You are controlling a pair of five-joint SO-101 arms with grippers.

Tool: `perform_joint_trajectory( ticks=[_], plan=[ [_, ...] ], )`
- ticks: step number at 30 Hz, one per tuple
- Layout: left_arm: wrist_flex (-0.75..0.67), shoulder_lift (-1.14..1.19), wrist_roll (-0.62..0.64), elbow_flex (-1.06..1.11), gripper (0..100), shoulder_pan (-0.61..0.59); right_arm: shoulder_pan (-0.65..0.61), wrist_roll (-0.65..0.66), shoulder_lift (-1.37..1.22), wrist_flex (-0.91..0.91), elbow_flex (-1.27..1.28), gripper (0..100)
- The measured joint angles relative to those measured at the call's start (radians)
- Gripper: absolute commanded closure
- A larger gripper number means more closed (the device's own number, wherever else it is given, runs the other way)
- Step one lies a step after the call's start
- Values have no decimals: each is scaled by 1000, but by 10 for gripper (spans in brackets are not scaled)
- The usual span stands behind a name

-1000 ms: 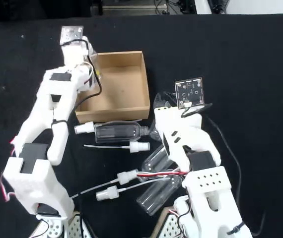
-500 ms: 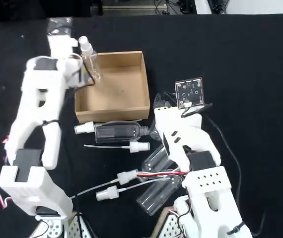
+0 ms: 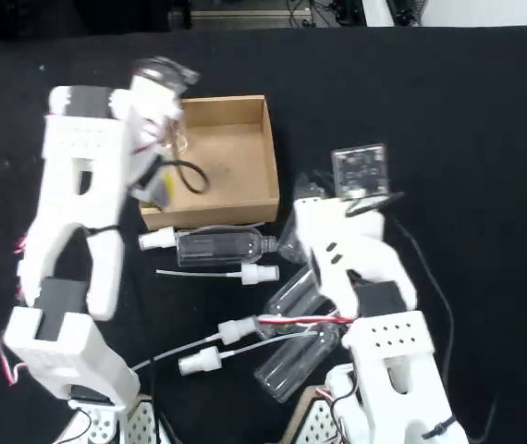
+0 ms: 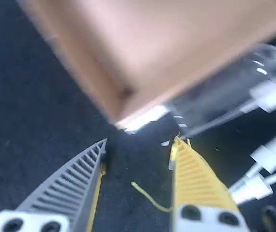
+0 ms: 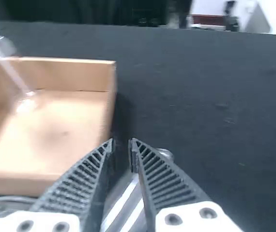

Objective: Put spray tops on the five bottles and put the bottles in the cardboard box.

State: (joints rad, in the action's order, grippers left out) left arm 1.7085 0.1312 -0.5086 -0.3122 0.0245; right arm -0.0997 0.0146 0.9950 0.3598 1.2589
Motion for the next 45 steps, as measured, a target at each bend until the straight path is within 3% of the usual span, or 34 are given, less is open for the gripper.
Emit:
perform_joint_trajectory(
  ticks=[8, 14, 19, 23, 33, 39, 45],
  plan=[
    [6, 0, -83, 60, 782, 249, 310, 46, 5, 107, -38, 961],
    [-196, 0, -87, 252, 704, 324, 460, 63, 12, 288, -48, 962],
    [-322, 0, -141, 354, 704, 347, 468, 66, 12, 275, 0, 962],
    [-342, 0, -198, 387, 704, 353, 468, 66, 12, 216, 63, 962],
    [-551, 0, -212, 523, 704, 350, 468, 66, 12, 204, 66, 961],
    [-574, 0, -213, 546, 706, 353, 468, 66, 12, 204, 66, 961],
    [-577, -8, -212, 572, 817, 350, 468, 66, 12, 204, 66, 961]
  ],
)
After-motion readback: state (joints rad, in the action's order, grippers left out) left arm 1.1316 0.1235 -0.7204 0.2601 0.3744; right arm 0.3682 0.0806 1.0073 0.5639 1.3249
